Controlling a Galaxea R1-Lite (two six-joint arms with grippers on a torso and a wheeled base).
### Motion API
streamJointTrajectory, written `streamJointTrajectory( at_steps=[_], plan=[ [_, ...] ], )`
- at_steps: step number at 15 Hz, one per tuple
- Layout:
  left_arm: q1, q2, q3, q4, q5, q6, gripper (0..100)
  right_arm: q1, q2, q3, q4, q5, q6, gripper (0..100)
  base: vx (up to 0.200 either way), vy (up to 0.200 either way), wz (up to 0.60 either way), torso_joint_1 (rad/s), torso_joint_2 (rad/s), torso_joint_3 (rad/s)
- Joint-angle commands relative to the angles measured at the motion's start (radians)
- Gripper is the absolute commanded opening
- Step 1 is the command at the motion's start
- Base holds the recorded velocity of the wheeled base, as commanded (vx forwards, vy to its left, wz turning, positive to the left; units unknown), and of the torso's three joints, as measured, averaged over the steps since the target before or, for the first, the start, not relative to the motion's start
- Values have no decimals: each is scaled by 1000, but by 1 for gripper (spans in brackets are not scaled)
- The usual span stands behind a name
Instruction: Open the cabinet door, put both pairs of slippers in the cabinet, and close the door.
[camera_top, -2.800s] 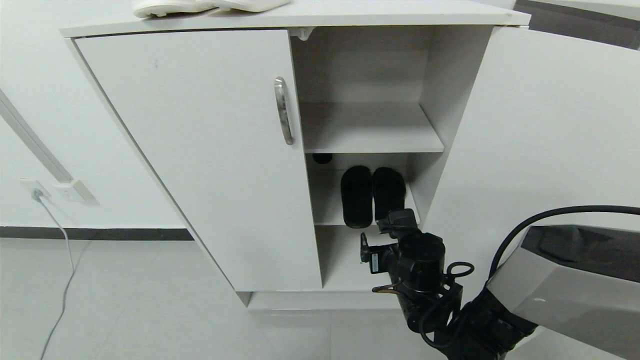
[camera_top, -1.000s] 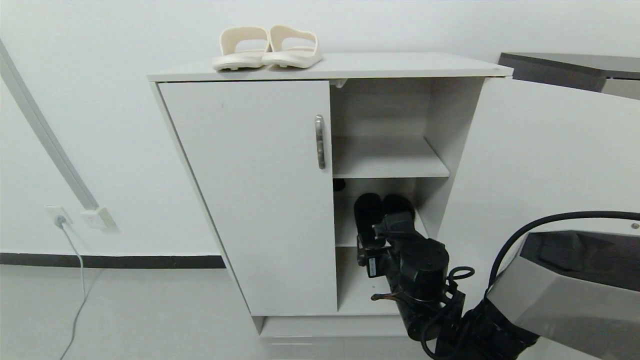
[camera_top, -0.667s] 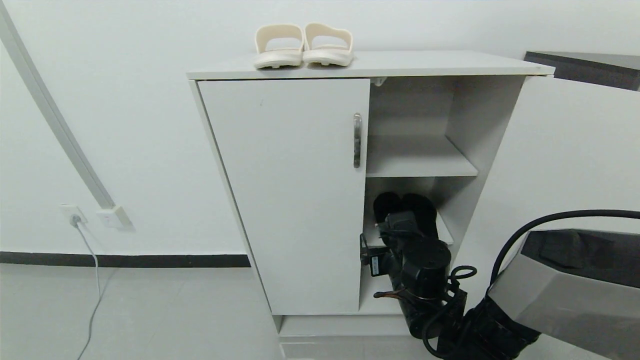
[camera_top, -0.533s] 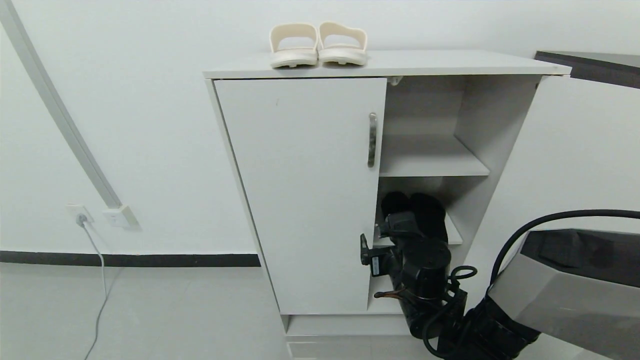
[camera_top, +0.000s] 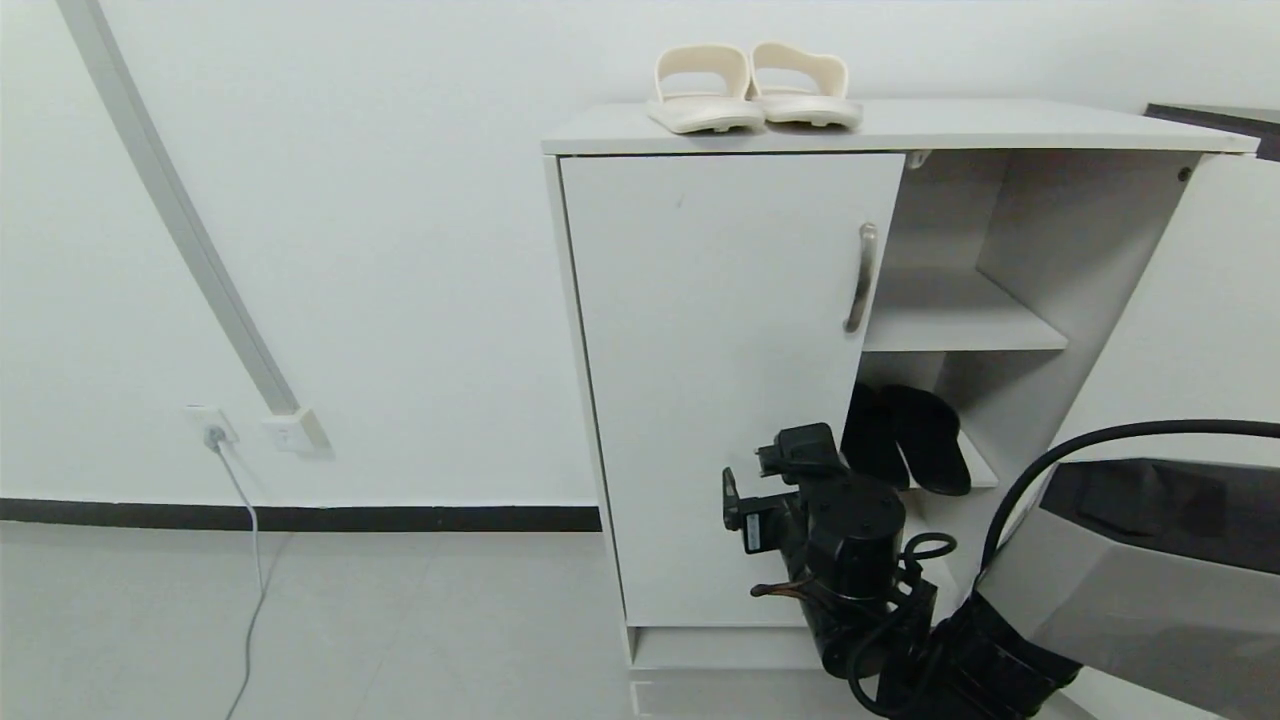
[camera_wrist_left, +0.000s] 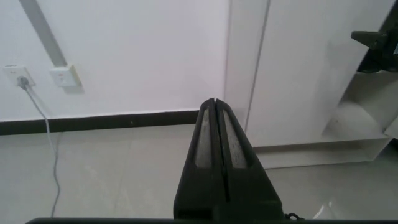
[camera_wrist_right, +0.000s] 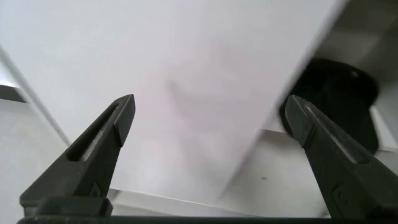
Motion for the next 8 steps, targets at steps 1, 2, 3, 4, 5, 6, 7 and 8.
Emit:
streamJointTrajectory(
  at_steps=[1,2,3,4,5,6,7,8],
  plan=[
    [0,1,0,0,0,0,0,0,1,0,-9,0,-1,100,0,0,0,0,0,0],
    [0,1,0,0,0,0,0,0,0,3,-26,2,-1,100,0,0,0,0,0,0],
    [0,1,0,0,0,1,0,-5,0,5,-47,8,-1,100,0,0,0,0,0,0],
    [0,1,0,0,0,1,0,-13,1,6,-69,19,-1,100,0,0,0,0,0,0],
    [0,1,0,0,0,0,0,-22,3,6,-77,36,-3,100,0,0,0,0,0,0],
    [0,1,0,0,0,0,0,-28,3,9,-72,40,-3,100,0,0,0,0,0,0],
    [0,1,0,0,0,0,0,-33,0,25,-74,49,-3,100,0,0,0,0,0,0],
    [0,1,0,0,0,0,0,-40,-3,35,-77,74,-3,100,0,0,0,0,0,0]
  ],
)
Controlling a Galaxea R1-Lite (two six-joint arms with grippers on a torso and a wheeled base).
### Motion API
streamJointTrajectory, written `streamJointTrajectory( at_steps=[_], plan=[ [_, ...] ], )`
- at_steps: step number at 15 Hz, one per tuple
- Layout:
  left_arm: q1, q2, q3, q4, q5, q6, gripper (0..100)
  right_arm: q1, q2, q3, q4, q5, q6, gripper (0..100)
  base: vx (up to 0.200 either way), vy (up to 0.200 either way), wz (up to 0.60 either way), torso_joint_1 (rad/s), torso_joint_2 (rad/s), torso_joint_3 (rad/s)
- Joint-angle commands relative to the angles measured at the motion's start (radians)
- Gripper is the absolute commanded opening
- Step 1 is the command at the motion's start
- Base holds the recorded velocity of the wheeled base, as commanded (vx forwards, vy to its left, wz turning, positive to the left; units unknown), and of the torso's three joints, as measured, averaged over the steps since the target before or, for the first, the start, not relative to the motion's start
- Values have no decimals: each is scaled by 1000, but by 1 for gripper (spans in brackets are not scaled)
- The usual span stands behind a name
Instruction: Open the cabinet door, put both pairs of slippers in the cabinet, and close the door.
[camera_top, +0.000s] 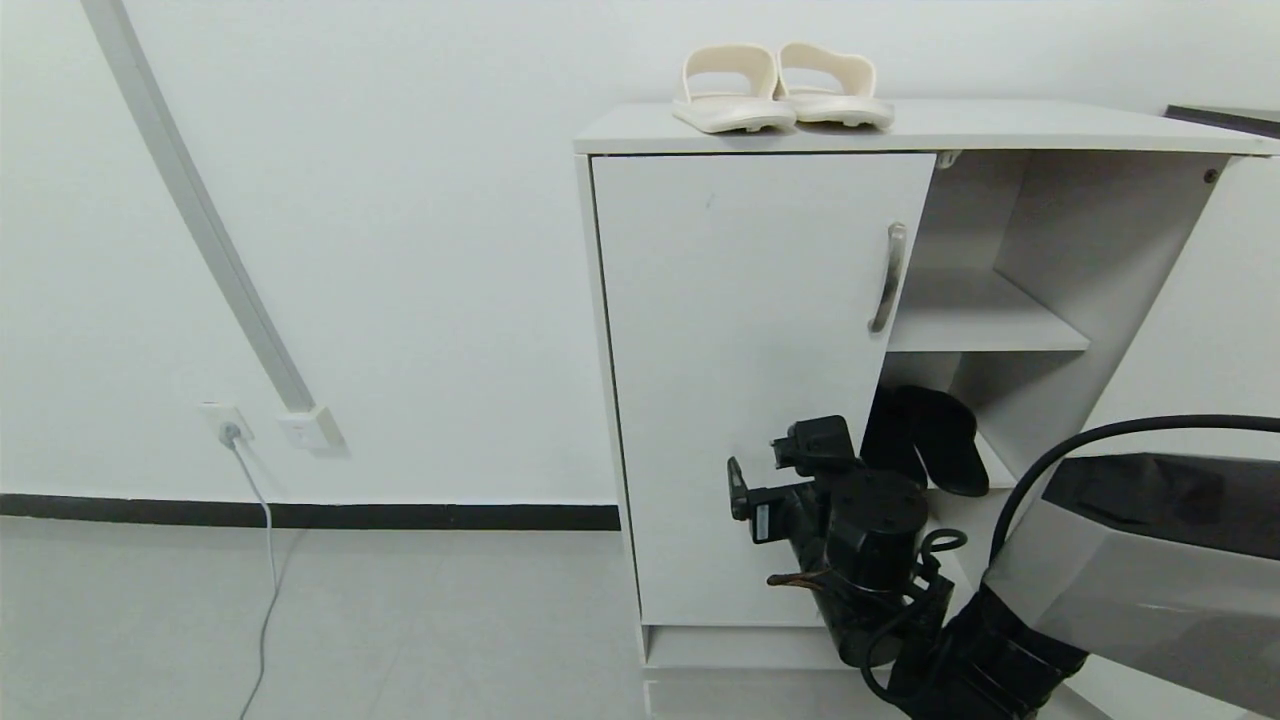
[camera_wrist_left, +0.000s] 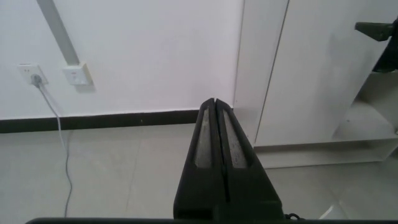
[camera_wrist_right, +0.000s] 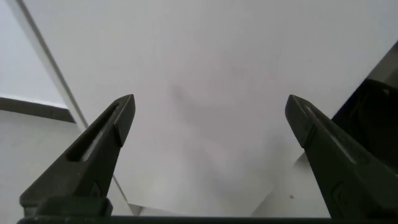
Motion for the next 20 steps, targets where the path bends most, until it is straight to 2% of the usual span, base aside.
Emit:
streamJointTrajectory(
  at_steps=[1,10,13,20],
  plan=[
    [0,1,0,0,0,0,0,-5,-3,10,-3,7,-1,100,0,0,0,0,0,0],
    [0,1,0,0,0,0,0,-5,5,13,-4,7,-16,100,0,0,0,1,-11,-14],
    [0,1,0,0,0,0,0,-5,5,15,-3,7,-16,100,0,0,0,17,-219,-303],
    [0,1,0,0,0,0,0,-3,9,21,-1,7,-21,100,0,0,0,76,-473,-360]
  ],
)
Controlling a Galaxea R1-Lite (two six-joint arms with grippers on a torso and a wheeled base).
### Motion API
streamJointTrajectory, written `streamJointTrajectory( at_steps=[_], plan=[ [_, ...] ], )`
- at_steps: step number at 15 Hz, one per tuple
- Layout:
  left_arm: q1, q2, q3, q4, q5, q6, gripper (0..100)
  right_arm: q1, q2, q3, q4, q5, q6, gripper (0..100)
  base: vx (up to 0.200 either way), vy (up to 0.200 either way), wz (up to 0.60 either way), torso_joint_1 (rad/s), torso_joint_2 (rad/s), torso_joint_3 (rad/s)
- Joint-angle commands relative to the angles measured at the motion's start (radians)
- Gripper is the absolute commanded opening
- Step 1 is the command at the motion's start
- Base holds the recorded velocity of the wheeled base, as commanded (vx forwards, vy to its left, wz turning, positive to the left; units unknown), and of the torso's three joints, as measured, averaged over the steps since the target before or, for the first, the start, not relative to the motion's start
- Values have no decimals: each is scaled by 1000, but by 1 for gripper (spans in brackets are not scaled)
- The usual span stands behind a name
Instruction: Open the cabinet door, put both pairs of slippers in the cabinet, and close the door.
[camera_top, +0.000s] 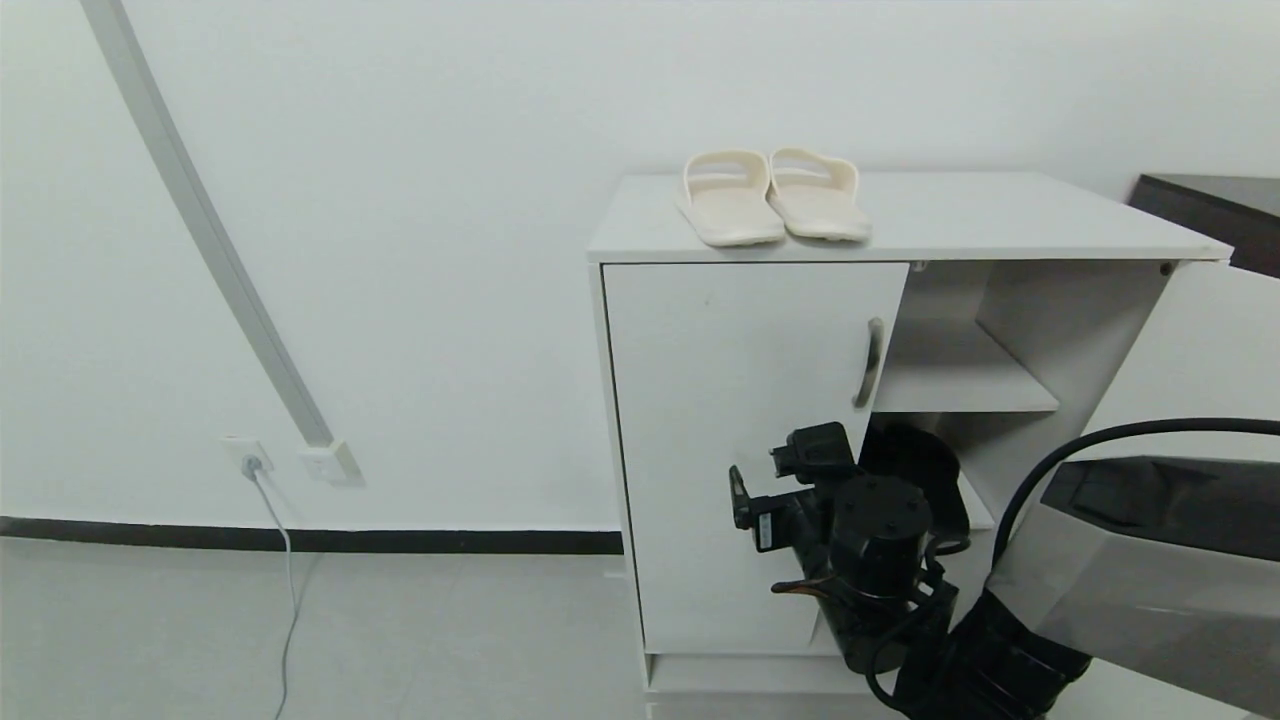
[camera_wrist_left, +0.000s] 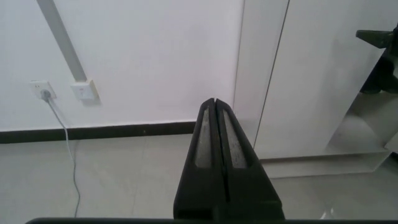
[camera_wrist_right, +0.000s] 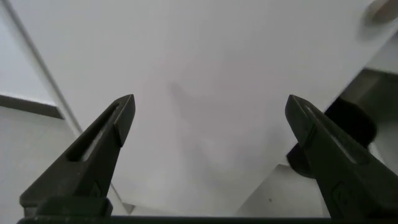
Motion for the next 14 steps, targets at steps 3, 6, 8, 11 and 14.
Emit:
streamJointTrajectory(
  at_steps=[3,6,8,11,14],
  plan=[
    [1,1,0,0,0,0,0,0,9,5,1,-1,-2,100,0,0,0,137,-468,-333],
    [1,1,0,0,0,0,0,0,10,5,1,-1,-2,100,0,0,0,159,-478,-326],
    [1,1,0,0,0,0,0,0,10,5,1,-1,-2,100,0,0,0,181,-488,-320],
    [1,1,0,0,0,0,0,0,10,6,1,-1,-5,100,0,0,0,194,-502,-308],
    [1,1,0,0,0,0,0,0,10,6,0,-1,-8,100,0,0,0,206,-525,-315]
  ],
)
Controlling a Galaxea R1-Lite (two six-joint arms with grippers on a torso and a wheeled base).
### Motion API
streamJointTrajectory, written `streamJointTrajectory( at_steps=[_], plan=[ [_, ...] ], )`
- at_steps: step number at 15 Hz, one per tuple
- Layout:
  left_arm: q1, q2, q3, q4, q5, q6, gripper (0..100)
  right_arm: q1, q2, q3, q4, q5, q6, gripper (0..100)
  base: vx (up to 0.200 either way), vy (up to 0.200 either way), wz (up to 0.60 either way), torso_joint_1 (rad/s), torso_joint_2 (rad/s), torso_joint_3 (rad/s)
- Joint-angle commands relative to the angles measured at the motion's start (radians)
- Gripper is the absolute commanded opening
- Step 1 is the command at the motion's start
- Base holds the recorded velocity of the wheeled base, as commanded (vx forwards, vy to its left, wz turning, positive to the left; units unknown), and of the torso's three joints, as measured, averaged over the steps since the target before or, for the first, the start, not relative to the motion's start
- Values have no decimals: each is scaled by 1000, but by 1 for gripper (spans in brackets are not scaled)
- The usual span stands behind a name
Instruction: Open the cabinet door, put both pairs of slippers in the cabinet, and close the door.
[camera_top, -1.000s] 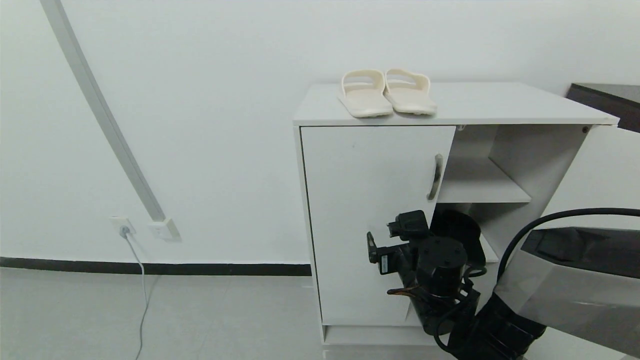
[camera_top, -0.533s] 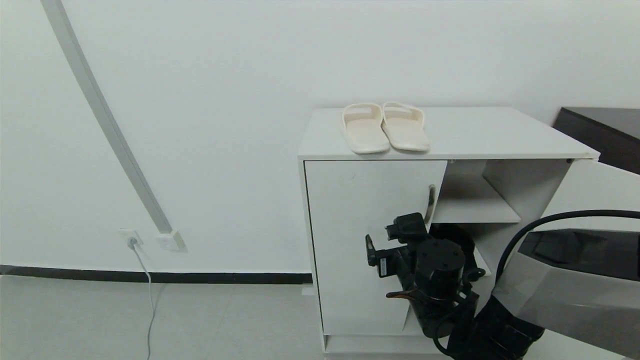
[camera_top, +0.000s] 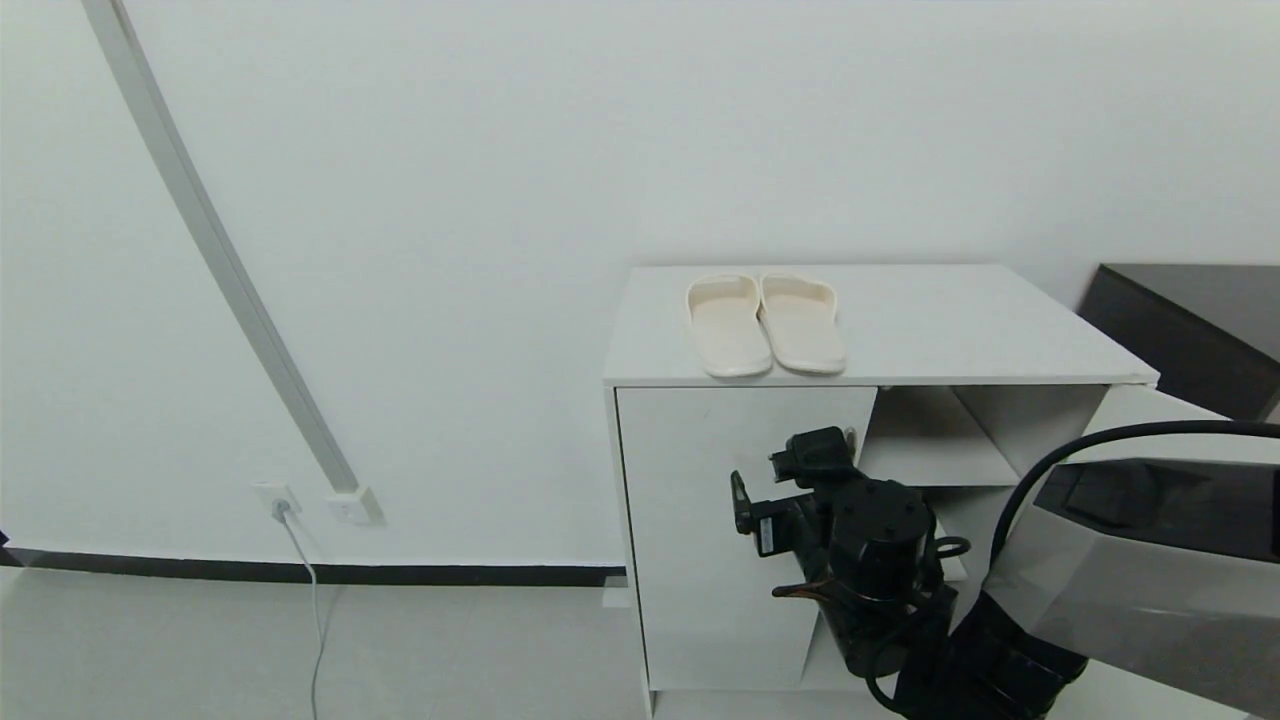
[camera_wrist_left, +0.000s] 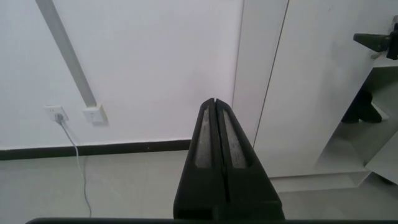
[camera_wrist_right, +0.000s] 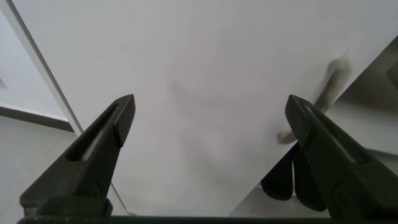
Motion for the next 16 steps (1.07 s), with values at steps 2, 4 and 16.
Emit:
streamJointTrajectory(
  at_steps=[2,4,16],
  plan=[
    [0,1,0,0,0,0,0,1,3,0,-1,0,-2,100,0,0,0,217,-540,-317],
    [0,1,0,0,0,0,0,1,3,1,-1,0,-2,100,0,0,0,246,-559,-330],
    [0,1,0,0,2,-2,0,-10,41,-6,-28,4,-20,100,0,0,0,192,-439,-243]
  ],
)
